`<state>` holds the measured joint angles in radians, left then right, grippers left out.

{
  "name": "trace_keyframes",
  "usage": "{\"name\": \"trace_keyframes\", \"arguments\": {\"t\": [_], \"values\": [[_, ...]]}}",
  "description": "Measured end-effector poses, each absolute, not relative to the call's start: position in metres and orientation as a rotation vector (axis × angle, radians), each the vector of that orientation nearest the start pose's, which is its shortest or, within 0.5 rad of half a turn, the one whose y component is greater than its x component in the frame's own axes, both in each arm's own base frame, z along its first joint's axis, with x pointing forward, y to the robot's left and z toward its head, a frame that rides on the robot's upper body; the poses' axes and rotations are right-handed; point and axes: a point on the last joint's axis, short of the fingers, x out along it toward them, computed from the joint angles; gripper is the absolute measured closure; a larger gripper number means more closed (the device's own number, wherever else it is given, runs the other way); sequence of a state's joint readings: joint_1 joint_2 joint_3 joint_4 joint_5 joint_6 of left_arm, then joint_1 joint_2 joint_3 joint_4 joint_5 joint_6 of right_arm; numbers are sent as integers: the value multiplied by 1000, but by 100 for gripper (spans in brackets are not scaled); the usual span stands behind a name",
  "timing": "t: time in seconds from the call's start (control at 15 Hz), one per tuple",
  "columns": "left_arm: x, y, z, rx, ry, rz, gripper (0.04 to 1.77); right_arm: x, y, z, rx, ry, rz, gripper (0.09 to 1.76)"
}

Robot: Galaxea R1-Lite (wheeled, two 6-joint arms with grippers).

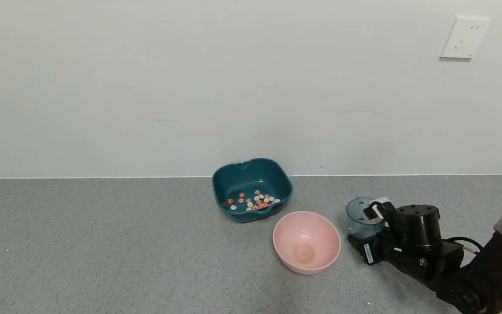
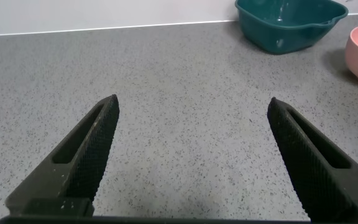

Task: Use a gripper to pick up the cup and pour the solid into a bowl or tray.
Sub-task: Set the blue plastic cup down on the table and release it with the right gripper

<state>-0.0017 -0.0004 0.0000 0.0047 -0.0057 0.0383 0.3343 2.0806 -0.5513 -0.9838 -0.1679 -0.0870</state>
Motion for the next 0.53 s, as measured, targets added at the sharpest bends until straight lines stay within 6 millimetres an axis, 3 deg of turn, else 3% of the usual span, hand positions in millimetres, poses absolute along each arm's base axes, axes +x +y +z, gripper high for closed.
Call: {"name": "trace_keyframes", "arguments": {"t": [0.53], "values": [[-23, 0, 75, 38, 5, -8, 9, 300, 101, 39, -213, 488, 186, 28]]}}
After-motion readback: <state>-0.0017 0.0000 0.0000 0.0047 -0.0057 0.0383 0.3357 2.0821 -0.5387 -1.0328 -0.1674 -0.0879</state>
